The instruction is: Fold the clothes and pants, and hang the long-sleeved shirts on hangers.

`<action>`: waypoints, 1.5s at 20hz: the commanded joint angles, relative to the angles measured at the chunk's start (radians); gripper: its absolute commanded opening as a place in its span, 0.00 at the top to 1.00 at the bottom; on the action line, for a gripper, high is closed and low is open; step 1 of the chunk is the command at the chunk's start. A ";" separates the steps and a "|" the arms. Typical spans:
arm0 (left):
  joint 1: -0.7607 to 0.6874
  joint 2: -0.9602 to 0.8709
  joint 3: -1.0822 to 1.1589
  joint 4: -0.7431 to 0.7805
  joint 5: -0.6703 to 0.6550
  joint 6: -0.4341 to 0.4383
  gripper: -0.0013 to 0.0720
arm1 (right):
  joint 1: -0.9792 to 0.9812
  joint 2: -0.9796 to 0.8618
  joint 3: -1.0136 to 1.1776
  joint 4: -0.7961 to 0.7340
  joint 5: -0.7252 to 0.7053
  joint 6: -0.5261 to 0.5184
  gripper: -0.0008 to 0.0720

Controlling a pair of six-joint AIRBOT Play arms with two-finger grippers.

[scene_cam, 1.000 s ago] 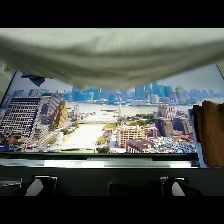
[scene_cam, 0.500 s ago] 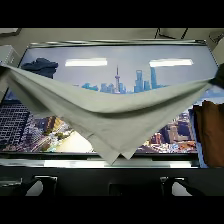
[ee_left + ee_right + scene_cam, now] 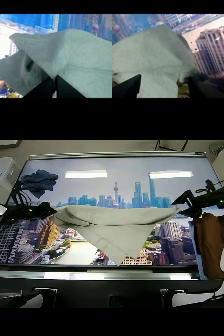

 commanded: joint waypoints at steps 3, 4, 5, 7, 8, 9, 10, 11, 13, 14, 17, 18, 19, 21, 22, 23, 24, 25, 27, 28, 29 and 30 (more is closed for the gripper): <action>-0.005 -0.022 -0.013 0.001 0.005 -0.002 0.94 | 0.050 0.028 -0.109 -0.161 0.219 -0.104 0.10; -0.005 -0.022 -0.013 0.002 0.005 0.002 0.94 | 0.072 0.062 -0.198 -0.175 0.214 -0.125 0.10; -0.005 -0.022 -0.013 0.002 0.005 0.001 0.94 | 0.094 0.103 -0.315 -0.170 0.174 -0.141 0.07; -0.005 -0.022 -0.013 0.001 0.005 0.001 0.94 | 0.138 0.177 -0.554 -0.153 0.058 -0.146 0.07; -0.005 -0.022 -0.013 0.001 0.005 0.001 0.94 | 0.164 0.205 -0.655 -0.126 0.013 -0.159 0.08; -0.005 -0.022 -0.013 0.001 0.005 0.001 0.94 | 0.192 0.225 -0.730 -0.091 -0.024 -0.182 0.08; -0.005 -0.022 -0.013 0.001 0.005 0.001 0.94 | 0.226 0.240 -0.790 -0.053 -0.064 -0.195 0.08; -0.005 -0.022 -0.013 0.001 0.005 0.001 0.94 | 0.261 0.246 -0.827 -0.017 -0.105 -0.207 0.09; -0.005 -0.022 -0.013 0.001 -0.003 0.001 0.94 | 0.335 0.246 -0.866 0.042 -0.188 -0.208 0.16; -0.005 -0.022 -0.013 0.001 -0.009 0.001 0.94 | 0.372 0.246 -0.877 0.060 -0.227 -0.206 0.16; -0.005 -0.022 -0.013 0.001 -0.011 0.002 0.94 | 0.457 0.243 -0.882 0.115 -0.313 -0.185 0.17; -0.005 -0.022 -0.013 0.001 -0.011 0.002 0.94 | 0.477 0.243 -0.882 0.126 -0.329 -0.171 0.17; -0.005 -0.022 -0.013 0.001 -0.011 0.002 0.94 | 0.497 0.243 -0.882 0.126 -0.343 -0.144 0.17; -0.005 -0.022 -0.013 0.001 -0.011 0.001 0.94 | 0.531 0.243 -0.882 0.125 -0.367 -0.109 0.30; -0.005 -0.022 -0.013 0.001 -0.011 0.001 0.94 | 0.544 0.243 -0.881 0.126 -0.372 -0.103 0.49; -0.005 -0.022 -0.013 0.001 -0.013 0.002 0.94 | 0.549 0.243 -0.881 0.129 -0.361 -0.101 0.89; -0.004 -0.021 -0.013 0.001 -0.013 0.002 0.94 | 0.546 0.245 -0.880 0.142 -0.343 -0.095 0.94; -0.001 -0.019 -0.012 0.001 -0.013 0.001 0.94 | 0.546 0.256 -0.867 0.134 -0.321 -0.117 0.94; 0.009 -0.005 0.010 0.000 -0.014 0.003 0.94 | 0.546 0.311 -0.799 0.074 -0.294 -0.138 0.94; 0.012 0.011 0.040 0.001 -0.013 0.012 0.94 | 0.546 0.359 -0.733 0.019 -0.294 -0.137 0.94; 0.017 0.036 0.089 -0.002 -0.013 0.032 0.94 | 0.537 0.415 -0.644 -0.036 -0.299 -0.131 0.94; 0.022 0.065 0.156 -0.003 -0.009 0.031 0.94 | 0.517 0.467 -0.542 -0.080 -0.304 -0.111 0.94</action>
